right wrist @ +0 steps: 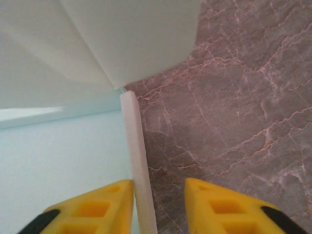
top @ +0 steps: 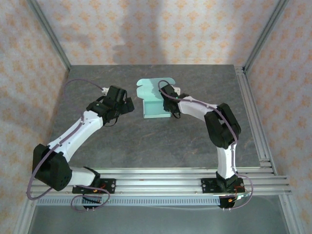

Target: Fold the paper box

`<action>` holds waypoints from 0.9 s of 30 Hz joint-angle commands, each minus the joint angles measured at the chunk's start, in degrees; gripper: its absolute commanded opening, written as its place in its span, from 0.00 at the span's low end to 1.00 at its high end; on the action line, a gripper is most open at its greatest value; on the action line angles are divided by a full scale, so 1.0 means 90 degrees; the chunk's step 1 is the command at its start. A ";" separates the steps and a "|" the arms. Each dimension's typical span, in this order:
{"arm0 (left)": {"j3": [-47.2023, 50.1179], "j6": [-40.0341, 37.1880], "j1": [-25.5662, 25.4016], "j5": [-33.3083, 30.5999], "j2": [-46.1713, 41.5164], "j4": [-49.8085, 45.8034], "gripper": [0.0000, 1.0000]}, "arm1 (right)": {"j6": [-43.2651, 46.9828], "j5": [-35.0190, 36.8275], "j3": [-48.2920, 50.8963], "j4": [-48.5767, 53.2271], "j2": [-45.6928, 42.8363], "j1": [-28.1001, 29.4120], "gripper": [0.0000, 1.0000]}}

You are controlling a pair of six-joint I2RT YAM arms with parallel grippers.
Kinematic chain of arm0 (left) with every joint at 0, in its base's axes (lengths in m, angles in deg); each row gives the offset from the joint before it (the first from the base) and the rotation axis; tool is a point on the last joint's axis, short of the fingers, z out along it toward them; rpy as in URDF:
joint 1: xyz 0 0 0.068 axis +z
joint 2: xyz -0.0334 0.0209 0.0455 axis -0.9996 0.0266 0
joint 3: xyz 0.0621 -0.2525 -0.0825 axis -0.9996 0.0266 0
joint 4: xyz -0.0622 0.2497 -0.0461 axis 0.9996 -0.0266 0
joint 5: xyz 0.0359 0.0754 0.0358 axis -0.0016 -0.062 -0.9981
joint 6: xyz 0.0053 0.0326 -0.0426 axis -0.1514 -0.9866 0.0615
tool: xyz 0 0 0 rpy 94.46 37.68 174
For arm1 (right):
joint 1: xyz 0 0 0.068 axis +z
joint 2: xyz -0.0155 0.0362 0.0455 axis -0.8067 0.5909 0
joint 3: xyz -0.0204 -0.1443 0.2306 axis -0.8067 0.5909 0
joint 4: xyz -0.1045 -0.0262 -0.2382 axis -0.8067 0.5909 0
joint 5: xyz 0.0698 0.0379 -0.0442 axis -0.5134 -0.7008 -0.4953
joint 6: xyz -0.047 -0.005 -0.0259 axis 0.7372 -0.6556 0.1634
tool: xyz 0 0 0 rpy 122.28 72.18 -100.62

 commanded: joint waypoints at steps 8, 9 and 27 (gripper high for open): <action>0.0182 -0.0059 0.0168 -0.0032 -0.0026 0.0121 1.00 | -0.0105 0.0119 -0.0251 0.0286 0.0358 0.0029 0.11; 0.0233 -0.0024 0.0216 -0.0038 -0.0062 0.0151 1.00 | -0.0095 0.0143 -0.0252 0.0286 0.0326 0.0029 0.08; 0.1373 0.0883 0.1280 0.2805 0.0417 0.2809 0.88 | 0.0336 -0.2275 0.2664 -0.4761 -0.2375 0.0020 0.00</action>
